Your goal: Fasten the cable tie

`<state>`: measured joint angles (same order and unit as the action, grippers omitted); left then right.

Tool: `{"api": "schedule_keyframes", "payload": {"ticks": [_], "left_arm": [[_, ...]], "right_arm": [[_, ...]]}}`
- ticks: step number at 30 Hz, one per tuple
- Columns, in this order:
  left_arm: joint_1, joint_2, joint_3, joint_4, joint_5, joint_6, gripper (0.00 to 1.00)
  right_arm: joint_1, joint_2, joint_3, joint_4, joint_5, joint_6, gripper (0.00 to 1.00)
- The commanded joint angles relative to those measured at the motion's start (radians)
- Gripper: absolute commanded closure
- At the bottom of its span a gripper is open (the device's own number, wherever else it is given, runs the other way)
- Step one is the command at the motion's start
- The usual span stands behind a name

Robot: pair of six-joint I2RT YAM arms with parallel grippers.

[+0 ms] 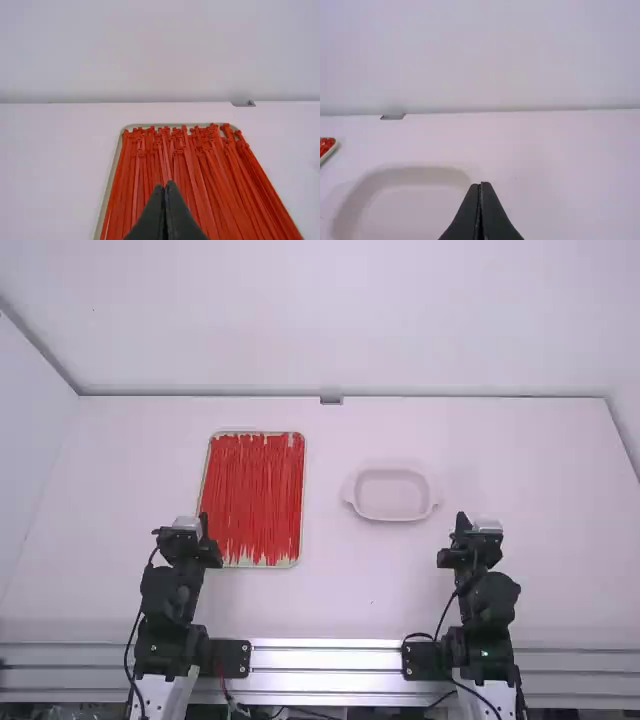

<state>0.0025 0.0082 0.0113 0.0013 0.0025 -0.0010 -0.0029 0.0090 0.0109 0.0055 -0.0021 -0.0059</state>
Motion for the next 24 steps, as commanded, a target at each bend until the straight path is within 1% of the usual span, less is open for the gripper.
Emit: {"api": "schedule_keyframes", "payload": {"ticks": [1, 11, 17, 24], "left_arm": [[0.000, 0.000, 0.000, 0.000, 0.000, 0.000, 1.00], [-0.001, 0.034, 0.033, -0.014, 0.005, -0.004, 0.96], [-0.004, 0.112, 0.110, -0.062, 0.015, -0.014, 0.89], [-0.008, 0.246, 0.224, -0.139, 0.030, -0.031, 0.79]], "right_arm": [[0.000, 0.000, 0.000, 0.000, 0.000, 0.001, 1.00], [0.002, 0.027, 0.021, -0.001, -0.006, 0.004, 0.96], [0.009, 0.094, 0.073, -0.018, -0.016, 0.009, 0.89], [0.024, 0.215, 0.154, -0.046, -0.031, 0.018, 0.79]]}}
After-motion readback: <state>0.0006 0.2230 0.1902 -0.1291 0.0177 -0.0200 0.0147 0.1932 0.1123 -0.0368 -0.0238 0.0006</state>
